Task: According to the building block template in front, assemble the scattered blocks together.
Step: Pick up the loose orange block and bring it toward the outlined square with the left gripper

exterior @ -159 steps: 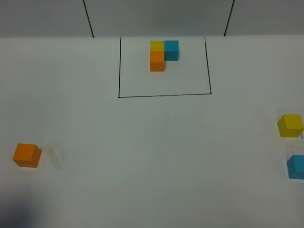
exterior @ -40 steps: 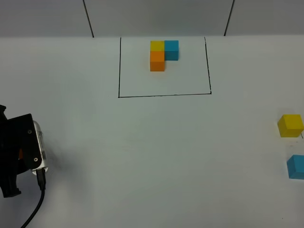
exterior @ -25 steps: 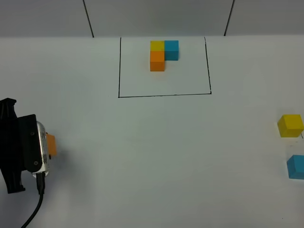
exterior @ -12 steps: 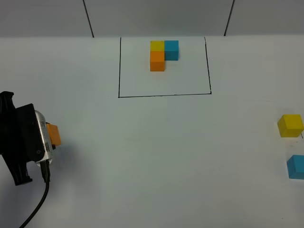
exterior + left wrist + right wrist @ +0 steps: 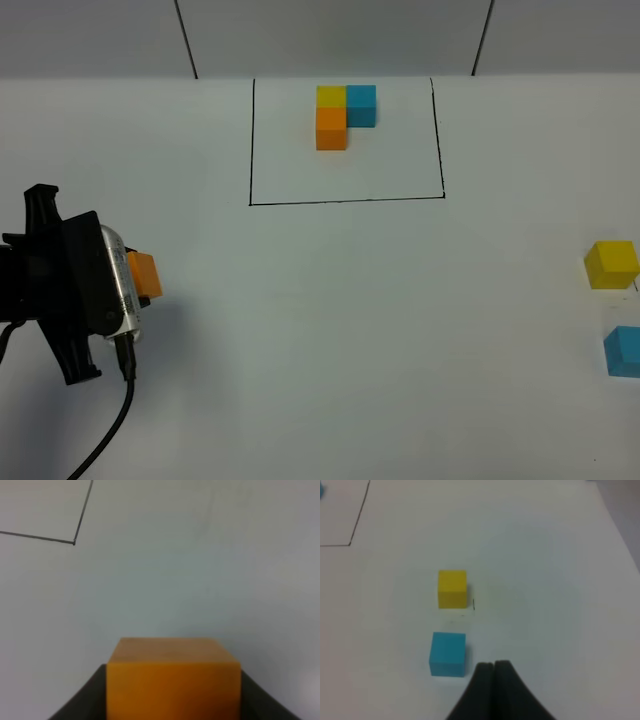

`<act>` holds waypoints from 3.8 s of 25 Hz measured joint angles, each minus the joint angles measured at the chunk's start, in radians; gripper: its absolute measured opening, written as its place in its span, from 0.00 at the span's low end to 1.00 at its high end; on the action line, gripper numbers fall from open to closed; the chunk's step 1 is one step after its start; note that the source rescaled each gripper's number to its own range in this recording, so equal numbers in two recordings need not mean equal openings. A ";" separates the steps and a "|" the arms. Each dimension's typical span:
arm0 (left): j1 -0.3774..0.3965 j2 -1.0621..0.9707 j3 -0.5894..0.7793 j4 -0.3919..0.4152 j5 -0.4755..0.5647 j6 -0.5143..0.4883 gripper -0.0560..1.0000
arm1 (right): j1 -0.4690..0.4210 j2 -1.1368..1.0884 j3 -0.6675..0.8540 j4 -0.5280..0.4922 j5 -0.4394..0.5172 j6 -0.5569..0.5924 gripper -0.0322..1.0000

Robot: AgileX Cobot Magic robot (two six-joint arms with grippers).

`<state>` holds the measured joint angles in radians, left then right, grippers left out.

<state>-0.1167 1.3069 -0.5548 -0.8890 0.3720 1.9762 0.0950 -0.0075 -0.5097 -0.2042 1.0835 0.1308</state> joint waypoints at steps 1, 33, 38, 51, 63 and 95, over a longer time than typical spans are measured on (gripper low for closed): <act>-0.009 0.000 0.000 -0.009 -0.004 0.000 0.59 | 0.000 0.000 0.000 0.000 0.000 0.000 0.03; -0.274 0.287 -0.250 -0.142 -0.035 -0.003 0.59 | 0.000 0.000 0.000 0.000 0.000 0.000 0.03; -0.274 0.403 -0.273 -0.160 -0.039 -0.004 0.59 | 0.000 0.000 0.000 0.000 0.000 0.000 0.03; -0.274 0.549 -0.359 -0.162 -0.020 0.090 0.59 | 0.000 0.000 0.000 -0.001 0.000 0.000 0.03; -0.274 0.551 -0.372 -0.026 -0.043 0.116 0.59 | 0.000 0.000 0.000 -0.001 0.000 0.000 0.03; -0.274 0.709 -0.429 -0.267 -0.047 0.106 0.59 | 0.000 0.000 0.000 -0.001 0.000 0.000 0.03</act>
<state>-0.3908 2.0159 -0.9839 -1.1557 0.3247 2.0826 0.0950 -0.0075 -0.5097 -0.2050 1.0835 0.1308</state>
